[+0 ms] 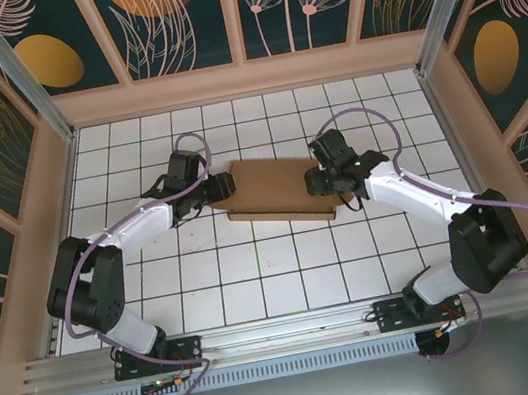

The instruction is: Fold the paper box

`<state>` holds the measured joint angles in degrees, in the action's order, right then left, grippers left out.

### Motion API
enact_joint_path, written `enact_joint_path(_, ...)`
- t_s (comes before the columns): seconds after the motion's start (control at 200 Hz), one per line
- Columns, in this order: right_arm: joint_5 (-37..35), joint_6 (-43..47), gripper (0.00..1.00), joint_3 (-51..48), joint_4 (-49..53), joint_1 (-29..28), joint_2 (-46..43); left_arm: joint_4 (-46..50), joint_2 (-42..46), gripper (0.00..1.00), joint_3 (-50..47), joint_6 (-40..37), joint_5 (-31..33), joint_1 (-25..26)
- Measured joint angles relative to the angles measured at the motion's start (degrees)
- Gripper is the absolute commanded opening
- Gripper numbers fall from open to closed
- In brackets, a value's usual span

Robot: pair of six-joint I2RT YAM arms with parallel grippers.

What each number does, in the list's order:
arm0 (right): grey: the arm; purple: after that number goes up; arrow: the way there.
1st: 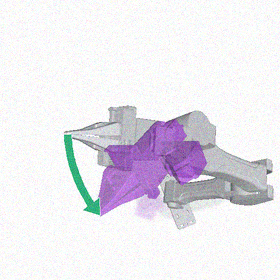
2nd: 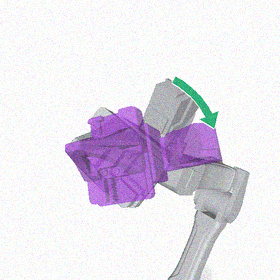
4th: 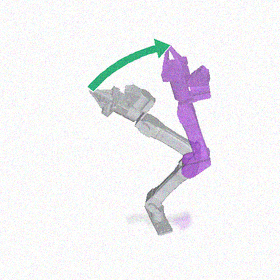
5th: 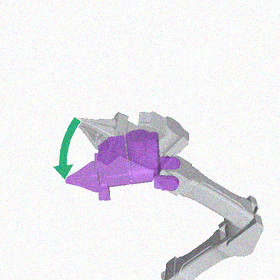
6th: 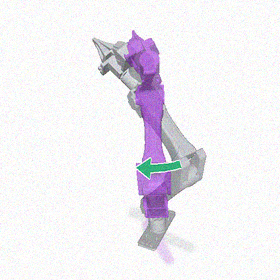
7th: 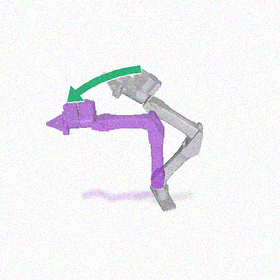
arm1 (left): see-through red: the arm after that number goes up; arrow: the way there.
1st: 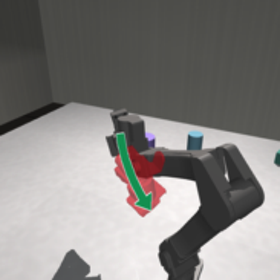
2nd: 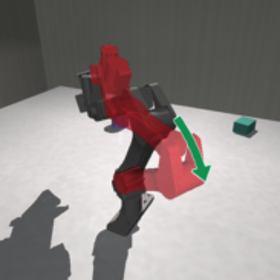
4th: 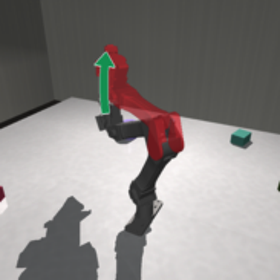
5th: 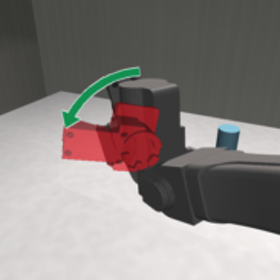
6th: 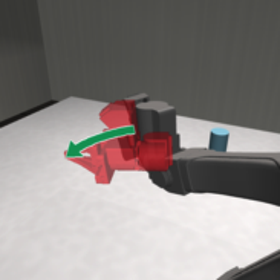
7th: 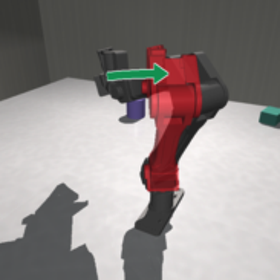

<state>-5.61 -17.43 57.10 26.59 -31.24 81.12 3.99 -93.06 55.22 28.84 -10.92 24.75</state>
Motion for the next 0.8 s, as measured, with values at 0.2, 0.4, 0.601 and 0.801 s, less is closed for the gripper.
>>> enact_joint_path(0.2, 3.8, -3.8, 0.58, 0.2, 0.6, 6.9, -3.7, -0.5, -0.1, 0.46, 0.1, 0.0, -0.9, 0.0)
enact_joint_path(0.4, 9.6, -9.2, 0.62, -2.2, 0.4, 12.2, -5.7, -0.4, -0.1, 0.45, 0.2, 0.0, -1.2, 0.0)
enact_joint_path(0.601, 17.5, -12.6, 0.57, -4.5, 0.2, 12.8, -4.2, 0.5, -0.3, 0.45, 0.8, 0.1, -2.0, 0.0)
enact_joint_path(0.801, 20.9, -13.9, 0.51, -6.3, -1.6, 13.5, -3.7, 0.7, -0.5, 0.44, 1.0, 0.4, -3.8, -0.4)
